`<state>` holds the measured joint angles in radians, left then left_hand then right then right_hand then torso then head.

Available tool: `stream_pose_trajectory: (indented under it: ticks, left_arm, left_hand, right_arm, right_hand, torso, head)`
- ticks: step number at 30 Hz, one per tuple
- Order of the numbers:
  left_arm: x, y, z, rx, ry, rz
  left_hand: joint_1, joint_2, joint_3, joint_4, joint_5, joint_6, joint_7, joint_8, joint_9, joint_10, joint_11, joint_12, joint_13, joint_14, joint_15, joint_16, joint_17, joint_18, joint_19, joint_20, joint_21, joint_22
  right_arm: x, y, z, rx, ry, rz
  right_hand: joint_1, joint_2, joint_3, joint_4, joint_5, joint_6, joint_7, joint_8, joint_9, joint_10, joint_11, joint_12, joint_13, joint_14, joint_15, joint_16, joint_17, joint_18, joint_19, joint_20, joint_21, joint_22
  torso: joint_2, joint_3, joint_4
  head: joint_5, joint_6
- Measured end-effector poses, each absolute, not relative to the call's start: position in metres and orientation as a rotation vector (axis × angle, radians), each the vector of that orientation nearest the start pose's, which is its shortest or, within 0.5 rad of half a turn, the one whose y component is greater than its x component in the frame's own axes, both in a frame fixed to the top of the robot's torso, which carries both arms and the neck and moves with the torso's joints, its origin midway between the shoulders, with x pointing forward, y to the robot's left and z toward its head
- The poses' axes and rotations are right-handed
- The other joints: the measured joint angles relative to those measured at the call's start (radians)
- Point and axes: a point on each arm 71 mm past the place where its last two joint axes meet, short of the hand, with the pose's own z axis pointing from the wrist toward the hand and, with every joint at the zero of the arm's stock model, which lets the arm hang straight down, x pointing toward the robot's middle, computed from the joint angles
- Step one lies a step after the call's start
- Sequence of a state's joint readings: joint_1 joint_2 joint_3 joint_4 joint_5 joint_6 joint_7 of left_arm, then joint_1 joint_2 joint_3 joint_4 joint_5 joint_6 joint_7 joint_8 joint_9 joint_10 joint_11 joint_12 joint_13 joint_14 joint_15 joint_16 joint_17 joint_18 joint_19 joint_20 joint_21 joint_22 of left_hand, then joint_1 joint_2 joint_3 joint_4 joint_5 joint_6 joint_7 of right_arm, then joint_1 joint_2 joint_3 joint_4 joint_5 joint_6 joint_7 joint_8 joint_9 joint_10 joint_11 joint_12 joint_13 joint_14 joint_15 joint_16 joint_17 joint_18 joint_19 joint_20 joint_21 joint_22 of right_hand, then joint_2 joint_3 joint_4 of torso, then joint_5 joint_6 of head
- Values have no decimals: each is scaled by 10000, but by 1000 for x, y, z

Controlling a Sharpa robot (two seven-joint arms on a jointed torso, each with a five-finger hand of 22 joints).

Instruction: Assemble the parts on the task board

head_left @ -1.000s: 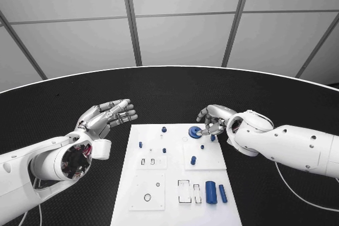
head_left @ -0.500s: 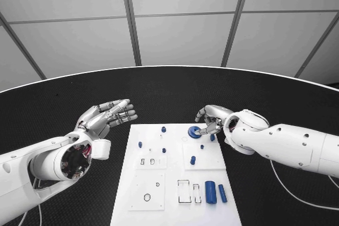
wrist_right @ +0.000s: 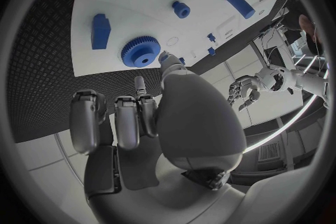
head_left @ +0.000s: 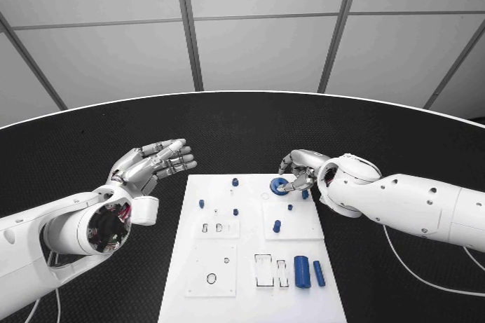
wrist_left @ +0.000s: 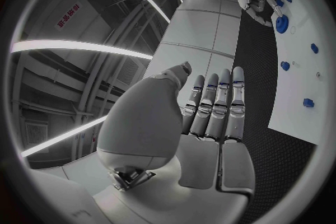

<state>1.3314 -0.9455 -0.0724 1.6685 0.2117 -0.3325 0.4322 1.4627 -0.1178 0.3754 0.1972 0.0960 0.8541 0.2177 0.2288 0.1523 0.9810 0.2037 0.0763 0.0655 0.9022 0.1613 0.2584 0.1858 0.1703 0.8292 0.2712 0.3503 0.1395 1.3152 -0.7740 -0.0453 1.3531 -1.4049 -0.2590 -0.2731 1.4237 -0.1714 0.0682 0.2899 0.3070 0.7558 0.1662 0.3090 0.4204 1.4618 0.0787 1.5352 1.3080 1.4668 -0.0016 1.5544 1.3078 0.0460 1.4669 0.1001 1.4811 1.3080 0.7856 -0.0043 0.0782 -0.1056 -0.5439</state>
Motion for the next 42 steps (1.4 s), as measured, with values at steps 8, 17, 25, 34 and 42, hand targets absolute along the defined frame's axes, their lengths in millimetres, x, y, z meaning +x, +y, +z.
stream_pose_trajectory:
  ticks: [8,17,25,34,42]
  left_arm:
    - [478,222,-121,-12321,12827,-16527]
    - [478,223,-121,-12328,12830,-16521]
    - [477,223,-121,-12338,12837,-16514]
    - [477,225,-121,-12346,12824,-16493]
    - [476,225,-120,-12345,12828,-16497]
  left_hand:
    - [0,0,57,-57,0,0,0,0,0,0,0,0,0,0,0,0,10,0,0,0,0,1]
    - [0,0,57,-57,0,0,0,0,1,0,0,0,0,0,0,0,9,0,0,0,0,1]
    - [45,-45,110,-110,0,0,0,0,-9,0,0,-37,0,0,0,-37,8,1,0,0,37,-10]
    - [45,-45,110,-110,0,0,0,0,-8,0,0,-36,0,0,0,-37,7,0,0,0,37,-9]
    - [45,-45,110,-110,0,1,0,0,-7,0,0,-36,1,0,0,-37,16,0,0,0,37,-8]
  right_arm:
    - [542,-227,-146,104,16907,3967]
    - [543,-226,-148,93,17004,3910]
    - [546,-226,-149,94,17105,3815]
    - [547,-225,-151,56,17200,3778]
    - [547,-224,-152,8,17305,3762]
  right_hand:
    - [0,0,56,-1,48,0,0,40,-10,0,0,62,-1,0,0,0,-1,1,0,0,85,-1]
    - [80,80,322,-33,382,21,20,75,-66,-1,0,103,-2,0,0,59,-2,-154,0,0,84,-2]
    - [137,136,676,-41,898,234,17,108,-144,-1,-1,109,-3,0,0,59,-2,-154,-1,0,119,-2]
    - [137,136,703,-14,899,233,17,108,-155,-1,0,109,-4,0,-1,59,-3,-154,-1,0,118,-3]
    - [136,135,731,-43,899,309,12,107,-172,-1,-1,153,-5,0,-1,59,-4,-154,-1,0,157,-3]
  torso:
    - [-4,6,-2]
    - [-4,12,-1]
    - [-7,14,6]
    - [-7,17,-5]
    - [-12,18,-21]
  head:
    - [13,-30]
    - [28,-70]
    - [41,-112]
    - [101,-170]
    - [111,-212]
